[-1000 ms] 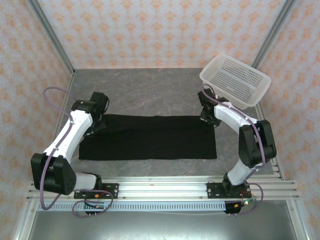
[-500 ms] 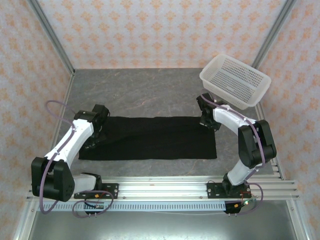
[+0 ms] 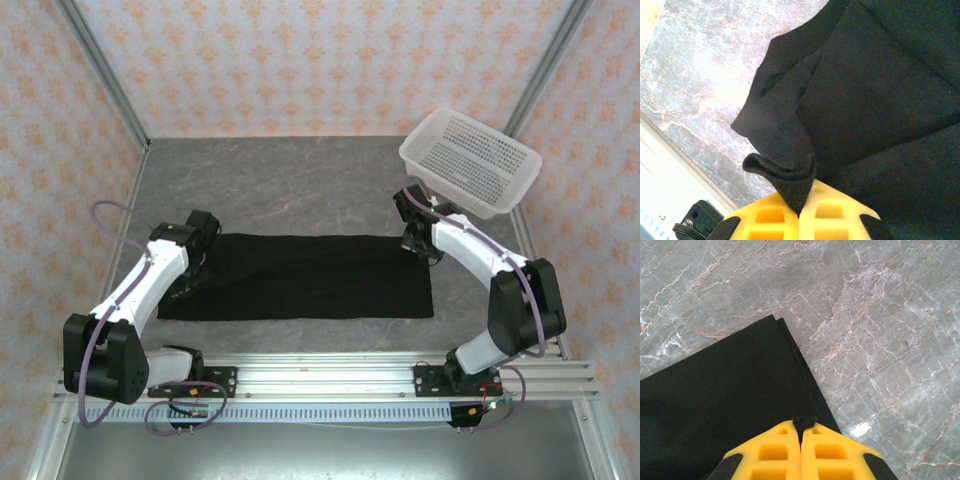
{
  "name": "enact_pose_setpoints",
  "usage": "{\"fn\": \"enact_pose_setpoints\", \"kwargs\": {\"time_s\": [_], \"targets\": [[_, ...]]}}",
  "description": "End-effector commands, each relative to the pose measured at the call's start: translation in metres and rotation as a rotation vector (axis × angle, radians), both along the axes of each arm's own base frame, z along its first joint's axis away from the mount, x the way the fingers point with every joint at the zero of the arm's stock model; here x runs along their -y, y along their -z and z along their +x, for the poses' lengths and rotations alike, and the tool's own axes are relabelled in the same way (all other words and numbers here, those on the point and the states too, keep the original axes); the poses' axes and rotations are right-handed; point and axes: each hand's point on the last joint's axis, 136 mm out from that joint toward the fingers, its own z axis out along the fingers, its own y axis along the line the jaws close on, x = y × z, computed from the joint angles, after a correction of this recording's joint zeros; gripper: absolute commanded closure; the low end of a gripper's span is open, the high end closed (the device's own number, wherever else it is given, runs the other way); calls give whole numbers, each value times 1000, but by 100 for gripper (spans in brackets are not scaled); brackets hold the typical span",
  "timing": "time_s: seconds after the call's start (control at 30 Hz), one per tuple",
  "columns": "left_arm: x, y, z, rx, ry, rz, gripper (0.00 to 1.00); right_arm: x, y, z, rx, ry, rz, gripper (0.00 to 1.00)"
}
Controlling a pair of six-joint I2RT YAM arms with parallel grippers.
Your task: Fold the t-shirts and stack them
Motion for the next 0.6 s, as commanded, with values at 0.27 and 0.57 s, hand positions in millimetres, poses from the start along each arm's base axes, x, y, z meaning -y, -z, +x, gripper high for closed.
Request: {"fn": "enact_pose_setpoints", "kwargs": {"time_s": [0.27,0.57], "targets": [[-2,-12,-12,26,-2,29,100,20,16,-20,-54,41,-109,100],[4,-1,-12,6,-14,32,100,21,25,-32,-75,52,-94,100]]}}
